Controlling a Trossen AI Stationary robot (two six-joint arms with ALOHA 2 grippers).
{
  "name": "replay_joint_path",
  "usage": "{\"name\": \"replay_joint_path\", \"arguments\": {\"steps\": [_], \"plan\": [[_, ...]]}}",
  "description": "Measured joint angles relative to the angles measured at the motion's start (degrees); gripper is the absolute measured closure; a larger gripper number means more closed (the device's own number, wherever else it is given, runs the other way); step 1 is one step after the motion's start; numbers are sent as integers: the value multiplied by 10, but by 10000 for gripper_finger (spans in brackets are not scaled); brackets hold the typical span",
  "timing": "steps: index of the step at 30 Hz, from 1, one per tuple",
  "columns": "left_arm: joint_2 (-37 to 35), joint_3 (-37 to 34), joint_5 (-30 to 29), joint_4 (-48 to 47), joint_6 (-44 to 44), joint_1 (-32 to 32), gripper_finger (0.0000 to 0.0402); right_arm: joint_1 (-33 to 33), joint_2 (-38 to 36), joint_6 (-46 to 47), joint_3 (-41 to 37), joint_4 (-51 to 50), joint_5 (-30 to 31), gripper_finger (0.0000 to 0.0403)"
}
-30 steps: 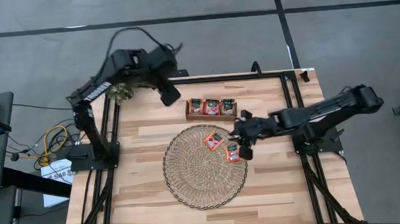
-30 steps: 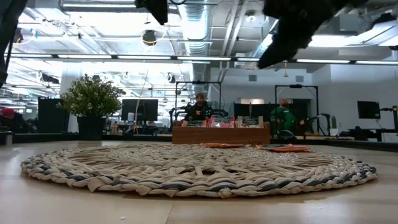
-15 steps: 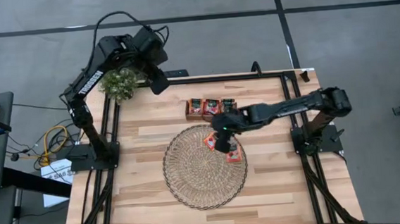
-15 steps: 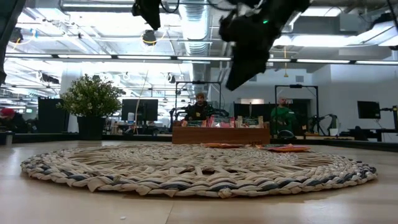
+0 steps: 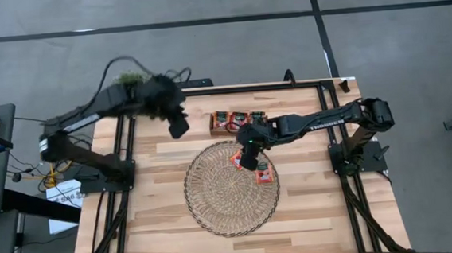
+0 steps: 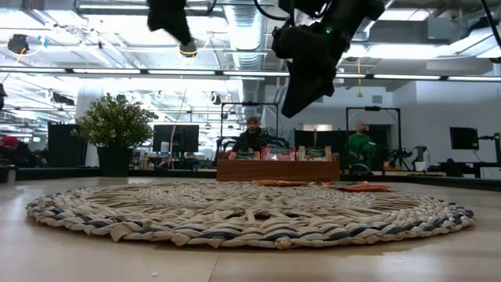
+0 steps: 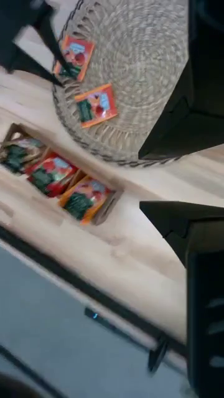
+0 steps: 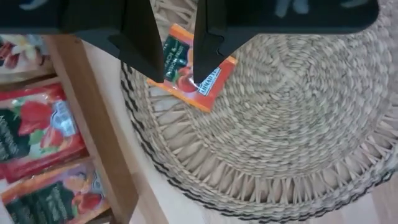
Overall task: Pick & Place Tea
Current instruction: Put the orange tea bag into the left section of the wooden organizer
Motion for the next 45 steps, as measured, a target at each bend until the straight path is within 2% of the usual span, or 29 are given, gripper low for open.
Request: {"name": "replay_joint_path", "arguments": {"steps": [4, 10, 13, 17, 21, 25, 28, 33, 37, 45], "plan": [[-78, -135, -21, 75, -53, -19, 292, -5, 6, 40, 0, 2, -25, 326], [-155, -262, -70, 177, -103, -62, 292, -15, 18, 59, 0, 0, -60, 315], [-181, -309, -94, 223, -112, -85, 292, -22, 23, 82, -1, -10, -68, 291], [-195, -362, -121, 290, -124, -114, 292, -34, 27, 113, -2, -16, -92, 239], [-207, -429, -139, 372, -124, -141, 292, -37, 27, 137, -1, -19, -78, 190], [-213, -489, -139, 436, -134, -160, 292, -40, 27, 158, -1, -46, -65, 171], [-217, -519, -139, 451, -148, -170, 292, -35, 40, 167, 0, -52, -55, 173], [-217, -551, -133, 475, -157, -184, 292, -31, 76, 173, -1, -54, -71, 183], [-217, -557, -133, 476, -155, -186, 292, -33, 108, 180, -1, -59, -89, 186], [-219, -557, -129, 477, -138, -186, 292, -38, 121, 199, -1, -54, -93, 184]]}}
